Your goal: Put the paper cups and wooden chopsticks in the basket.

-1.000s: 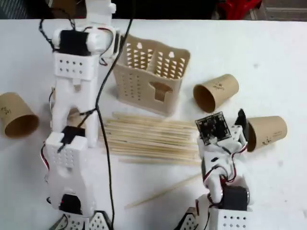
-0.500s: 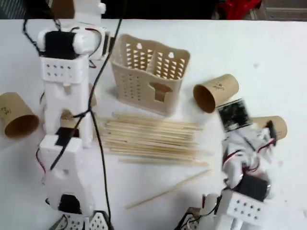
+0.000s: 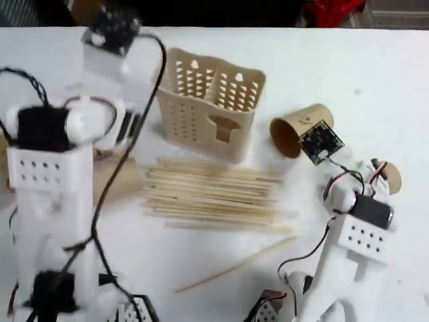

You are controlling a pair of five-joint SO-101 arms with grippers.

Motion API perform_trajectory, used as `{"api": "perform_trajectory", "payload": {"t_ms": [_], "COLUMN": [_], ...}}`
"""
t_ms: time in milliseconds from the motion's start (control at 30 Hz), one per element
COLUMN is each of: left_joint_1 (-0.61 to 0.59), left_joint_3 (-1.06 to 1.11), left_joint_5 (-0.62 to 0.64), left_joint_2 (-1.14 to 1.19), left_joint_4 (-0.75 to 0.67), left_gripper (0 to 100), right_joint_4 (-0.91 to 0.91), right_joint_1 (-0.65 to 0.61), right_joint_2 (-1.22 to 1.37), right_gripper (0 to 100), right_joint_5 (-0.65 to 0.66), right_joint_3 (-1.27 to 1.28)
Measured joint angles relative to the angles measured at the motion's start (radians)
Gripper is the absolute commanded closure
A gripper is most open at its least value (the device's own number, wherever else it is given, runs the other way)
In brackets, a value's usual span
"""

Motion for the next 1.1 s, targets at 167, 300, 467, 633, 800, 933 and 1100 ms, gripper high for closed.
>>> {"api": "perform_trajectory", "payload": {"t_ms": [167,300,467,633,800,933,1100], "left_joint_1": [0.002,0.002,0.002,0.0,0.0,0.0,0.002], "left_joint_3": [0.342,0.643,1.007,1.197,1.333,1.372,1.384], "left_joint_5": [-0.002,-0.002,-0.002,-0.002,-0.002,-0.002,-0.002], "left_joint_2": [-0.195,-0.354,-0.519,-0.643,-0.698,-0.7,-0.7], "left_joint_4": [-0.123,-0.267,-0.499,-0.618,-0.744,-0.804,-0.816], "left_gripper": [85,85,85,85,86,86,86], "right_joint_4": [-0.083,-0.178,-0.265,-0.344,-0.404,-0.405,-0.361], "right_joint_1": [0.025,0.058,0.072,0.091,0.141,0.184,0.21], "right_joint_2": [0.132,0.241,0.37,0.453,0.471,0.456,0.391], "right_gripper": [71.1,71.1,71.7,87.1,98.2,98.1,98.1], "right_joint_5": [0.0,0.003,0.003,0.006,0.008,0.006,-0.109], "right_joint_3": [0.0,0.0,0.0,-0.025,-0.057,-0.058,-0.092]}}
